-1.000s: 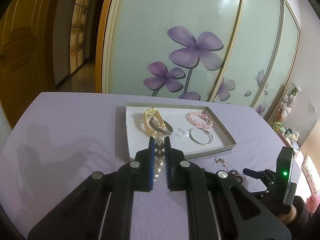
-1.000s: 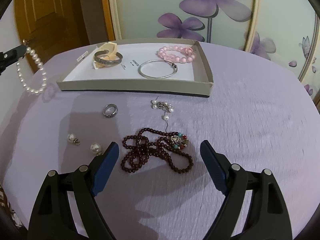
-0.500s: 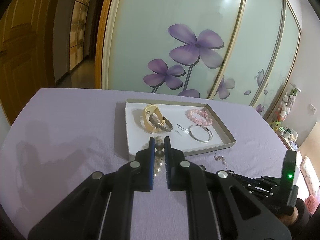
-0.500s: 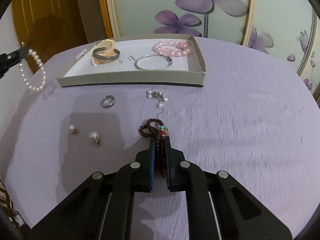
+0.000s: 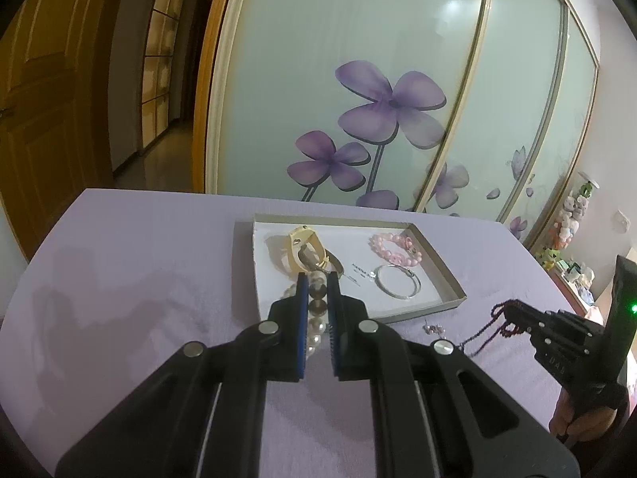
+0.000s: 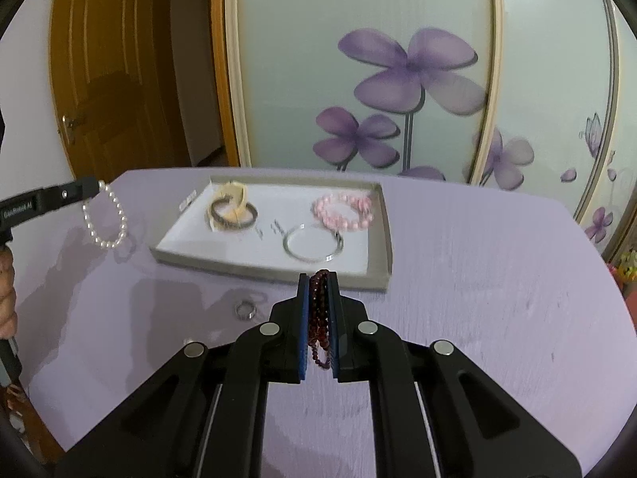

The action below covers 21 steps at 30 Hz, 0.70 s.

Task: Organize jewelry
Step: 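Lift pearl bracelet and red bead necklace and carry both toward the tray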

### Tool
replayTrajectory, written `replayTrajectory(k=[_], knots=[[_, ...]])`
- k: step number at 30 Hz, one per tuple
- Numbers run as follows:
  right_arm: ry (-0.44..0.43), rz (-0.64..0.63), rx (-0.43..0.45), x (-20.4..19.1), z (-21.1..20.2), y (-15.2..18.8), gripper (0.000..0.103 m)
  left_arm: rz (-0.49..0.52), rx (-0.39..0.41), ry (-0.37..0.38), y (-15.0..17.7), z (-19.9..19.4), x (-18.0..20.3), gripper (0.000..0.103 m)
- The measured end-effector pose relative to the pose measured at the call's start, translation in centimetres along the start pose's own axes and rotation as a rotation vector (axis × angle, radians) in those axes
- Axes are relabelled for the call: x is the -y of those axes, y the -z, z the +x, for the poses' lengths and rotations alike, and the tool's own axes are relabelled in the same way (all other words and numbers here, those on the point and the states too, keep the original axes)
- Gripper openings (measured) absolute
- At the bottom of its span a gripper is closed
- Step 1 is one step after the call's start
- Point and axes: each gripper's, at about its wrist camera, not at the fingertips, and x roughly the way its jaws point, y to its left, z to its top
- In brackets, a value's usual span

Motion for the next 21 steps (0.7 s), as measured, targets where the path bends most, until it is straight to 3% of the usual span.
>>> replayTrajectory(k=[21], knots=[[-0.023,-0.012,0.074,-1.1,3.3,-5.3,0.008,0.000,0.016,-0.001,-3.2,2.4,0.0,0.009]])
